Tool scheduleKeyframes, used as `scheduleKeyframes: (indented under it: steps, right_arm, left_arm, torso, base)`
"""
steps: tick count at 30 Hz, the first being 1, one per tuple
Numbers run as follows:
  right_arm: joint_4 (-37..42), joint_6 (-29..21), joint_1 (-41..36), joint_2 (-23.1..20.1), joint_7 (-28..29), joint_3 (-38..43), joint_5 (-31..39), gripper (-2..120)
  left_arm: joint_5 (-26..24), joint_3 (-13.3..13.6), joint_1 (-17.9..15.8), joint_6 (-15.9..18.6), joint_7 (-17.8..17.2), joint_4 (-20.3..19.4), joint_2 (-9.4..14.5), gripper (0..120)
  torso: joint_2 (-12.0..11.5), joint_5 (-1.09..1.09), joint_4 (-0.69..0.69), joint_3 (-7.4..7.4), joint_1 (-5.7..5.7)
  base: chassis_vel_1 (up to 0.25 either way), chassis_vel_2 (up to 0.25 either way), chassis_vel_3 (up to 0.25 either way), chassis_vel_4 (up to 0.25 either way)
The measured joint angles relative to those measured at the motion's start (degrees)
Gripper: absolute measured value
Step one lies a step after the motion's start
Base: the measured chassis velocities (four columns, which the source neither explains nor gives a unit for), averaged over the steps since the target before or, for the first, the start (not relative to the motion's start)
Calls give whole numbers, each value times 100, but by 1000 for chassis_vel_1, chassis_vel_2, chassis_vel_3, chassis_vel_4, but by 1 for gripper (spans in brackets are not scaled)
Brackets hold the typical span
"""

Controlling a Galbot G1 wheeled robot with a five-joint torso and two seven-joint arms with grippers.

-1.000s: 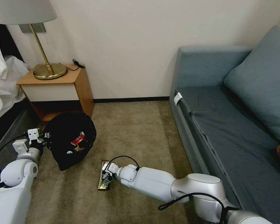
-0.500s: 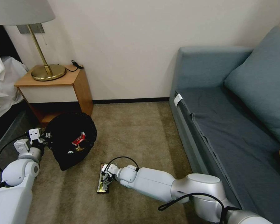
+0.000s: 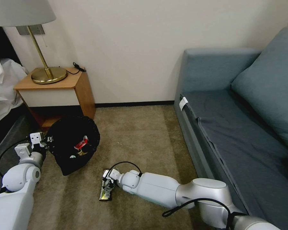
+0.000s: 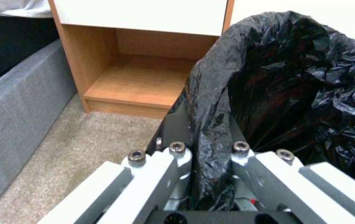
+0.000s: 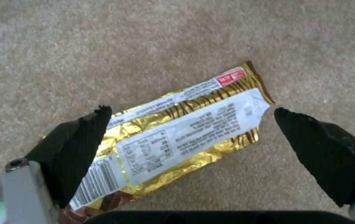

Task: Pick up the trash bin, then pick up the garbage on the floor and place it into the trash bin.

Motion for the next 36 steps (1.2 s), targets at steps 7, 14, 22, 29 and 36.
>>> scheduleKeyframes:
  steps: [7,14,22,29,36]
  right_arm:
    - [104,-40,-33,0,-4,-40,62,100]
    - [126,-51,-31,0,-4,-55,77,100]
    - [157,-59,-74,0,-4,-79,83,100]
    - [213,-82,-76,0,14,-114,137,100]
    - [217,-94,-63,0,20,-167,171,100]
  left_arm:
    - [28,-4,12,0,0,2,-30,4]
    - [30,-24,26,0,-2,-19,-37,4]
    - [48,-20,13,0,-2,-3,-62,4]
    - [81,31,-22,0,-5,17,-94,4]
    - [81,32,-19,0,-5,16,-80,4]
  torso:
    - [0,0,0,0,0]
    - [0,0,0,0,0]
    - [0,0,0,0,0]
    - [0,0,0,0,0]
    - [0,0,0,0,0]
  base:
    - [0,0,0,0]
    - [0,0,0,0]
    - [0,0,0,0]
    - [0,0,0,0]
    - [0,0,0,0]
